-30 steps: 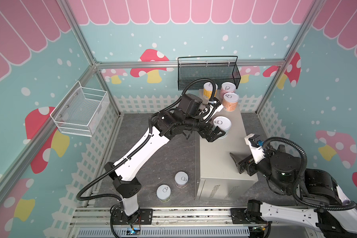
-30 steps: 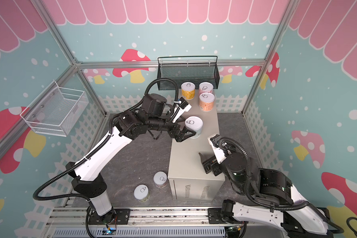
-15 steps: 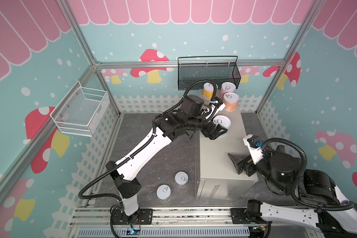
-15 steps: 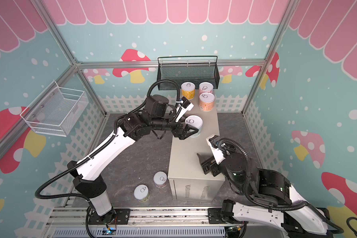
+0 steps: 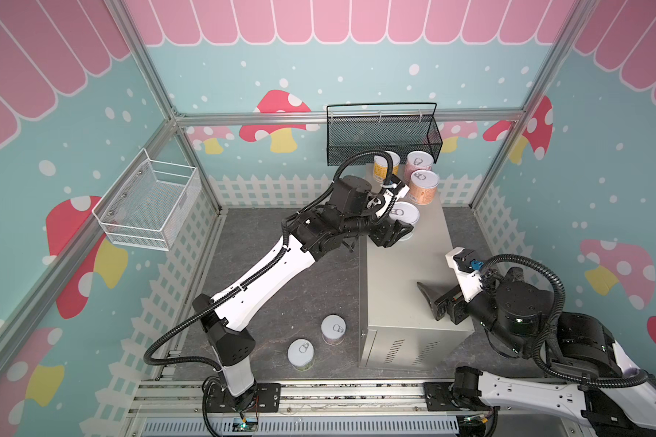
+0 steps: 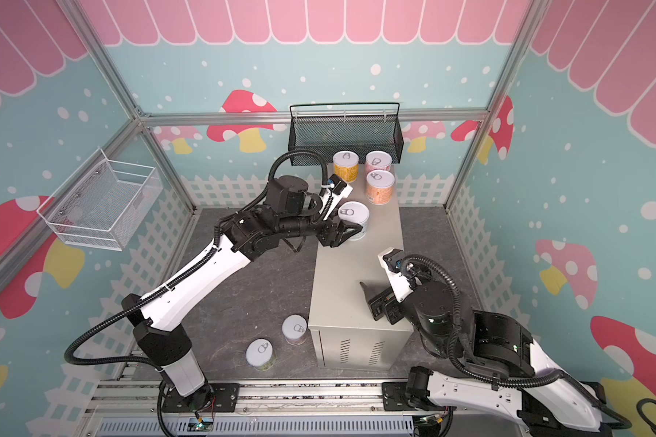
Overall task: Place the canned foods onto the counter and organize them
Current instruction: 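Push the light-blue can toward the orange can with the left gripper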
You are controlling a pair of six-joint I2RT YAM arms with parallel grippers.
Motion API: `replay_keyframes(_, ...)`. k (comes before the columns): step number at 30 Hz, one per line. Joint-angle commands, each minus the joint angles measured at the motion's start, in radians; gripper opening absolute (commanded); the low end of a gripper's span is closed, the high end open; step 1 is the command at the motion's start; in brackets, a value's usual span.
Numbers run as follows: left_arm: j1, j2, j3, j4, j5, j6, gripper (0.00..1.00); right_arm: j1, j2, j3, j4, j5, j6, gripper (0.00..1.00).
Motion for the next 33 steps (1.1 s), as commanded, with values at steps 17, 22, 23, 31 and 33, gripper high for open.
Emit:
replay_keyframes(17, 0.156, -0.082, -0.269, 0.307, 0.143, 0.068, 0.67, 0.002, -0.009, -0.029, 0.031, -0.023, 0.028, 0.99)
replay_keyframes(22, 0.162, -0.031, -0.235, 0.307, 0.149, 0.076, 0.67, 0.002, -0.008, -0.029, 0.033, -0.027, 0.032, 0.99)
replay_keyframes(23, 0.162, -0.021, -0.231, 0.313, 0.151, 0.078, 0.67, 0.001, -0.01, -0.028, 0.033, -0.026, 0.034, 0.99)
replay_keyframes(31, 0.164, 0.058, -0.201, 0.365, 0.109, 0.075, 0.65, 0.001, -0.016, -0.024, 0.033, -0.02, 0.036, 0.99)
replay_keyframes(33, 0.164, 0.074, -0.189, 0.37, 0.107, 0.075, 0.65, 0.002, -0.017, -0.027, 0.034, -0.017, 0.036, 0.99)
